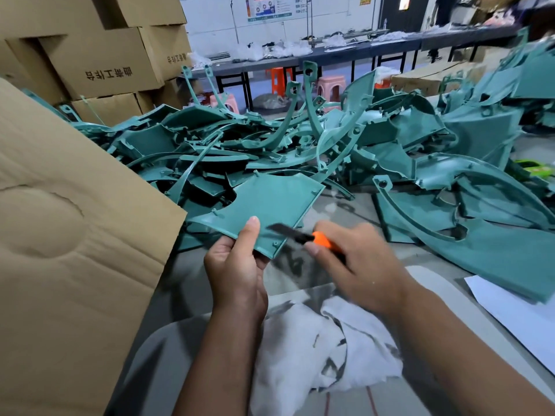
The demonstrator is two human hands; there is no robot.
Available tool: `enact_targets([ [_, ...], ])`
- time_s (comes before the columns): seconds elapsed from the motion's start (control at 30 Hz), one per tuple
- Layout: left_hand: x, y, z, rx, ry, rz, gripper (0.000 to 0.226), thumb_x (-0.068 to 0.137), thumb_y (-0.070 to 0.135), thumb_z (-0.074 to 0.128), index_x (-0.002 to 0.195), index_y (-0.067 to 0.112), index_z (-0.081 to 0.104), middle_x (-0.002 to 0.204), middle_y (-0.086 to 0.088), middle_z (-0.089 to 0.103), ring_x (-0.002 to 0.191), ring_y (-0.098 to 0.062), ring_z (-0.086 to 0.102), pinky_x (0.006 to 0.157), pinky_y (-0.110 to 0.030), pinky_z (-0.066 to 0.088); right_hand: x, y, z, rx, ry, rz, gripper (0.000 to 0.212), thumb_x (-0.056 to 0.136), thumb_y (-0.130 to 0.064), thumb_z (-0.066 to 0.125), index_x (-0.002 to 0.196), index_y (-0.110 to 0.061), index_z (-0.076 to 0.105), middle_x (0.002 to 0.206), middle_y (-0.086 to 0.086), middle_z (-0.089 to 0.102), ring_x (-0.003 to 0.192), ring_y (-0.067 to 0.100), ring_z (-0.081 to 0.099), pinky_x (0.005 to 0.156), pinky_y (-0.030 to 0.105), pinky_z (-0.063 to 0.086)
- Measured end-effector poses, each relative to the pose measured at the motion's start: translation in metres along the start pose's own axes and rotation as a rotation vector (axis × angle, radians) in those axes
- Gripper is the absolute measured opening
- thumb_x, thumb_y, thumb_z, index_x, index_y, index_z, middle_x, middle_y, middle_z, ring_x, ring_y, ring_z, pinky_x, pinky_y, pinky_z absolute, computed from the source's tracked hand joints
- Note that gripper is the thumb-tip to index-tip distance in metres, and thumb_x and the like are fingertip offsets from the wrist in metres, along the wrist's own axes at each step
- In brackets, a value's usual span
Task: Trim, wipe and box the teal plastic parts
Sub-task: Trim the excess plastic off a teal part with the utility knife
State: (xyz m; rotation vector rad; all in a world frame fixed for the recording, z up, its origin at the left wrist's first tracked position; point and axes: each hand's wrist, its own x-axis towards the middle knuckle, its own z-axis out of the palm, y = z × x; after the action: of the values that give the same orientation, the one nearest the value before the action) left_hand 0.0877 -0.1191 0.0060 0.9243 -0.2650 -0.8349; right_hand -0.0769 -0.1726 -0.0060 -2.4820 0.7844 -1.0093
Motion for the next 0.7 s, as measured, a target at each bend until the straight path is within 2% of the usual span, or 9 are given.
enact_targets([
  [0.1, 0.003, -0.001, -0.001, -0.017, -0.007, -0.004, 0.005, 0.094, 0.004, 0.068, 0.095, 0.001, 0.071, 0.106, -0.022, 0.076, 0.097, -0.037, 0.074, 0.083, -0.045, 0.061, 0.0, -0.001, 0.001, 0.004, -0.036, -0.031, 0.032, 0.106, -0.043, 0.049, 0.08, -0.024, 0.049, 0.056, -0.007, 0.05, 0.049, 0.016, 0.05, 0.05, 0.042, 0.041],
  [0.2, 0.005, -0.001, -0.006, -0.012, -0.012, -0.001, 0.011, 0.094, 0.004, 0.068, 0.102, -0.002, 0.071, 0.108, -0.023, 0.075, 0.1, -0.039, 0.074, 0.087, -0.05, 0.06, 0.001, 0.002, -0.002, 0.005, 0.017, -0.014, 0.035, 0.108, -0.041, 0.048, 0.077, -0.024, 0.046, 0.054, -0.008, 0.047, 0.046, 0.016, 0.047, 0.047, 0.038, 0.038],
  [0.27, 0.006, 0.0, -0.009, 0.003, -0.019, 0.011, 0.013, 0.094, 0.004, 0.068, 0.105, -0.002, 0.072, 0.108, -0.021, 0.076, 0.1, -0.037, 0.074, 0.087, -0.05, 0.061, 0.001, 0.01, -0.008, -0.021, 0.086, 0.061, 0.036, 0.109, -0.039, 0.047, 0.077, -0.024, 0.048, 0.054, -0.008, 0.049, 0.044, 0.015, 0.047, 0.044, 0.03, 0.037],
  [0.4, 0.004, 0.0, -0.013, 0.011, -0.055, 0.034, 0.014, 0.095, 0.002, 0.065, 0.107, 0.001, 0.073, 0.109, -0.017, 0.077, 0.099, -0.032, 0.075, 0.08, -0.042, 0.063, 0.0, 0.032, -0.02, -0.21, 0.204, 0.233, 0.038, 0.107, -0.04, 0.051, 0.072, -0.027, 0.045, 0.052, -0.007, 0.05, 0.042, 0.012, 0.045, 0.044, 0.026, 0.031],
  [0.5, 0.002, 0.0, -0.013, 0.011, -0.088, 0.047, 0.018, 0.096, 0.003, 0.064, 0.112, 0.001, 0.072, 0.112, -0.017, 0.076, 0.101, -0.032, 0.075, 0.081, -0.042, 0.063, 0.0, 0.042, -0.024, -0.28, 0.299, 0.4, 0.04, 0.107, -0.042, 0.05, 0.071, -0.023, 0.047, 0.054, -0.001, 0.051, 0.046, 0.019, 0.049, 0.045, 0.035, 0.04],
  [0.53, 0.002, 0.0, -0.013, 0.016, -0.09, 0.05, 0.017, 0.096, 0.003, 0.064, 0.111, 0.002, 0.072, 0.111, -0.016, 0.076, 0.1, -0.031, 0.075, 0.078, -0.04, 0.063, 0.0, 0.041, -0.025, -0.244, 0.357, 0.379, 0.04, 0.108, -0.041, 0.049, 0.072, -0.022, 0.047, 0.054, -0.001, 0.05, 0.047, 0.018, 0.048, 0.047, 0.036, 0.043],
  [0.6, 0.002, 0.0, -0.013, 0.019, -0.075, 0.045, 0.016, 0.096, 0.003, 0.064, 0.11, 0.002, 0.072, 0.11, -0.016, 0.077, 0.1, -0.031, 0.075, 0.077, -0.038, 0.063, 0.0, 0.031, -0.024, -0.1, 0.423, 0.19, 0.037, 0.109, -0.034, 0.049, 0.074, -0.024, 0.046, 0.054, -0.008, 0.045, 0.044, 0.012, 0.043, 0.044, 0.023, 0.036],
  [0.63, 0.003, 0.0, -0.013, 0.015, -0.065, 0.04, 0.016, 0.096, 0.003, 0.064, 0.11, 0.002, 0.072, 0.11, -0.016, 0.076, 0.101, -0.032, 0.075, 0.079, -0.039, 0.063, 0.001, 0.021, -0.021, -0.034, 0.39, 0.082, 0.034, 0.108, -0.032, 0.049, 0.076, -0.023, 0.047, 0.055, -0.011, 0.044, 0.044, 0.012, 0.044, 0.043, 0.018, 0.032],
  [0.7, 0.003, -0.001, -0.012, 0.001, -0.051, 0.024, 0.018, 0.096, 0.003, 0.065, 0.112, -0.002, 0.071, 0.111, -0.02, 0.075, 0.103, -0.036, 0.073, 0.085, -0.046, 0.062, 0.001, 0.005, -0.009, 0.024, 0.249, -0.051, 0.031, 0.108, -0.033, 0.05, 0.08, -0.02, 0.05, 0.057, -0.012, 0.046, 0.045, 0.012, 0.046, 0.043, 0.022, 0.034],
])
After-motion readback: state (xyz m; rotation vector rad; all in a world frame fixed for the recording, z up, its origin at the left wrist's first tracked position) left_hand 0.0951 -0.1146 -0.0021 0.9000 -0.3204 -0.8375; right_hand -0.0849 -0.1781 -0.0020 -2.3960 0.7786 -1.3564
